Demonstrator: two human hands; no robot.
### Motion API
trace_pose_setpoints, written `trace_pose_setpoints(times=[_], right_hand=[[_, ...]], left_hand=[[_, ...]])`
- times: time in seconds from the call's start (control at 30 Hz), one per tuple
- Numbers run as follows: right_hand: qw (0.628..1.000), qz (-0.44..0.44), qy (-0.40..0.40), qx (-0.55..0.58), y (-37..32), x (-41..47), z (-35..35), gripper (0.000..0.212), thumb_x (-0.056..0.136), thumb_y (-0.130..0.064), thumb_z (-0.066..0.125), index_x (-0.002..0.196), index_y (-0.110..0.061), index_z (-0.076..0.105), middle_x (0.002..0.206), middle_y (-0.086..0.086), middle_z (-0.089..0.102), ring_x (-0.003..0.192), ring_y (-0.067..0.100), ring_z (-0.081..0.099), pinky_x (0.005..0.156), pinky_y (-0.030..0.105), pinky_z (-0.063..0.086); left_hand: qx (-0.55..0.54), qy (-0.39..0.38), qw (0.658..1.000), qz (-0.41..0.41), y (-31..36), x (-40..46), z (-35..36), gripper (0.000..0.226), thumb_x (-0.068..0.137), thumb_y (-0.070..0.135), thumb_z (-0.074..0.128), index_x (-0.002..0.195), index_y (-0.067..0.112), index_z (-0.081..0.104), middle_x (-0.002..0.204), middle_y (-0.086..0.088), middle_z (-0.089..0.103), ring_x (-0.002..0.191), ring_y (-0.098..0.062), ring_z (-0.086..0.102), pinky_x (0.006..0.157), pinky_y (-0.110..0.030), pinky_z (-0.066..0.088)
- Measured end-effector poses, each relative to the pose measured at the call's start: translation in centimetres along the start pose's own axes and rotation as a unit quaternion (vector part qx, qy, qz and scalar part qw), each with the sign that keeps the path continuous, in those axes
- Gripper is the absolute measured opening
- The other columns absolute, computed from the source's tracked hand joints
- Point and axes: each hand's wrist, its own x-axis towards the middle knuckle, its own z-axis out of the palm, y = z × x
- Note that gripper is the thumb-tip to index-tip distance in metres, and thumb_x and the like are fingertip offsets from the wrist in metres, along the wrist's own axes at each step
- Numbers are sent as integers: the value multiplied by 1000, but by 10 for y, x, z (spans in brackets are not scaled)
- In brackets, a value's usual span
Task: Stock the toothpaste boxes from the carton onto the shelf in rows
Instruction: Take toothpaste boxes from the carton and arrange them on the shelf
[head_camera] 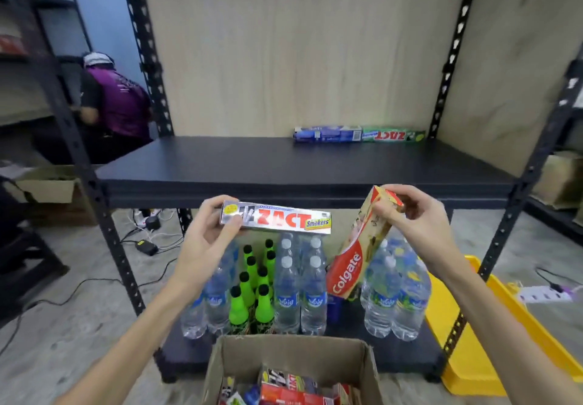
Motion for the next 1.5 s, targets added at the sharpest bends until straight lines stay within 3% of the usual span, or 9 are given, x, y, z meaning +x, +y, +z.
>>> trace_pose_setpoints(times=[0.1, 0.37, 0.53, 0.83, 0.93, 1.0, 1.13, 1.4, 1.5], right_hand=[[999, -10, 11, 35, -27, 27, -11, 28, 81, -33, 80, 106, -24, 76, 93, -4, 76, 82, 8, 68, 67, 21, 56], [990, -17, 72, 116, -49, 88, -39, 34, 80, -42, 74, 104, -17, 77, 99, 1, 78, 93, 9, 69, 86, 26, 55], [973, 29, 118, 196, -17, 118, -53, 53, 73, -54, 81, 105, -12, 76, 94, 2, 78, 92, 10, 71, 92, 29, 48], [929, 87, 188, 307, 26, 145, -54, 81, 56, -67, 85, 104, -3, 69, 77, -6, 74, 72, 4, 65, 90, 31, 47], [909, 115, 198, 348, 24, 156, -51, 45, 84, -46, 73, 96, -4, 65, 86, 2, 70, 82, 10, 66, 97, 33, 51], [908, 119, 195, 351, 26, 164, -48, 43, 84, -44, 73, 97, -3, 65, 89, 4, 70, 86, 13, 67, 97, 32, 52], [925, 101, 180, 319, 30, 174, -40, 77, 58, -54, 82, 108, 3, 66, 87, 0, 75, 89, 12, 69, 97, 31, 53], [983, 95, 117, 102, 46, 176, -55, 60, 84, -42, 75, 127, -2, 63, 105, 4, 75, 91, 5, 70, 88, 23, 51], [991, 114, 68, -22, 54, 170, -69, 57, 83, -43, 77, 130, -16, 61, 109, 0, 73, 107, 15, 67, 94, 32, 52]], left_hand=[[-4, -6, 999, 33, 27, 32, 1, 23, 100, 13, 58, 123, 15, 56, 119, -9, 68, 109, -26, 68, 89, -27, 55], [-39, -31, 999, 19, 42, 119, 0, 27, 98, 33, 62, 122, 23, 56, 123, -11, 69, 119, -27, 64, 104, -46, 48], [-30, -50, 998, -19, 19, 149, -1, 56, 77, 60, 76, 119, 28, 57, 122, -9, 70, 120, -26, 64, 106, -44, 48], [56, -130, 989, -36, -5, 177, -3, 28, 95, 15, 65, 120, 18, 52, 123, -3, 68, 117, -16, 62, 97, -30, 48], [85, -151, 983, -59, -9, 188, -3, 31, 93, 13, 68, 119, 18, 51, 122, 3, 69, 115, -13, 63, 100, -30, 45], [105, -171, 976, -82, -12, 194, -3, 32, 93, 16, 69, 118, 20, 50, 124, 4, 69, 116, -14, 64, 102, -34, 47], [155, -193, 964, -100, -16, 204, 0, 34, 93, 18, 71, 119, 24, 49, 125, 6, 69, 115, -13, 65, 102, -35, 49], [209, -130, 965, -92, -28, 219, 5, 36, 89, 12, 75, 117, 26, 57, 123, 6, 67, 111, -9, 66, 102, -35, 51], [216, -115, 965, -92, -31, 222, 6, 37, 88, 14, 76, 117, 29, 58, 123, 8, 67, 108, -7, 68, 102, -35, 53]])
